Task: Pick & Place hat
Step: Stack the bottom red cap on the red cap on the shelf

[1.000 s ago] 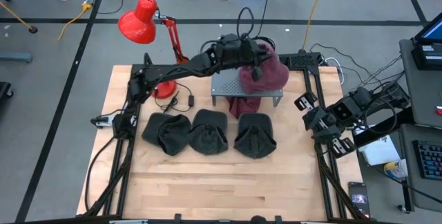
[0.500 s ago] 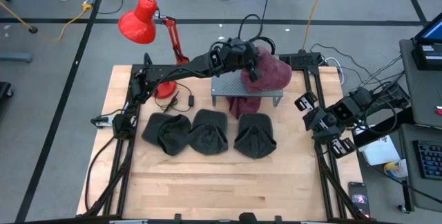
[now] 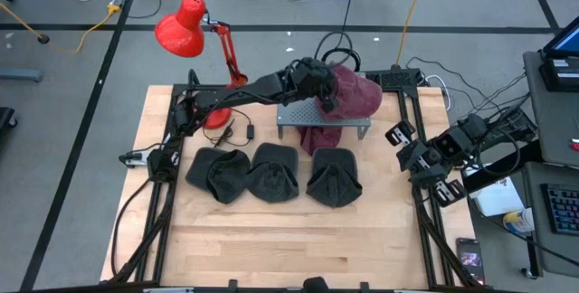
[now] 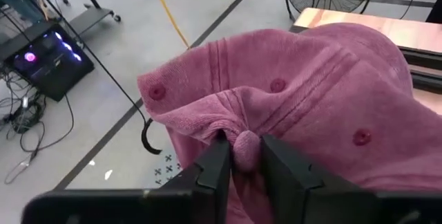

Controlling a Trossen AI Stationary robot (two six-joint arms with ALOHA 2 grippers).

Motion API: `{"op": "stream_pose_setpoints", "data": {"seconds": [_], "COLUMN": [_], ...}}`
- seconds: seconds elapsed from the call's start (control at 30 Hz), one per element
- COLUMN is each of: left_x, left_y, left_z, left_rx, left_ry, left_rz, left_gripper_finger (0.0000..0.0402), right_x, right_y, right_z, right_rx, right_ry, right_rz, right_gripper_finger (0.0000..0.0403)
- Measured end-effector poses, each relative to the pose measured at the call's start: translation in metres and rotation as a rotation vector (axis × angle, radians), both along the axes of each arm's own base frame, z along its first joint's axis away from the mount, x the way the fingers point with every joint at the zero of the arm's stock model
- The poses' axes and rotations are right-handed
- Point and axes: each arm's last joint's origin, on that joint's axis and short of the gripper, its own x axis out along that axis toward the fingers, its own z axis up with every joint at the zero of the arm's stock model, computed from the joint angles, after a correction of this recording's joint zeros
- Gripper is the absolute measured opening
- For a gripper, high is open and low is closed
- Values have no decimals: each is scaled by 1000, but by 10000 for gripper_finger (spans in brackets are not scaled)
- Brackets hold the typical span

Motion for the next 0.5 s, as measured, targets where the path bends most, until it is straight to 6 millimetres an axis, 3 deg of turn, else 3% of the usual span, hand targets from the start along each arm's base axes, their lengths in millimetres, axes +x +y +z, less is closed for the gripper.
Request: {"op": "stream_pose_setpoints", "data": {"seconds": [0.27, 0.5], "left_x": [3, -4], "left_y": [-10, -18], "left_z": [4, 16], "left_rx": [5, 79], "left_ry": [-26, -1], "left_rz": [-11, 126], "left_gripper_finger": [166, 232], "right_x": [0, 0], "right_y": [0, 0], "right_z": [0, 0], "right_rx": [12, 11], "right_ry": [9, 12], "right_rz": [13, 13], "right_gripper_finger": [77, 77]}}
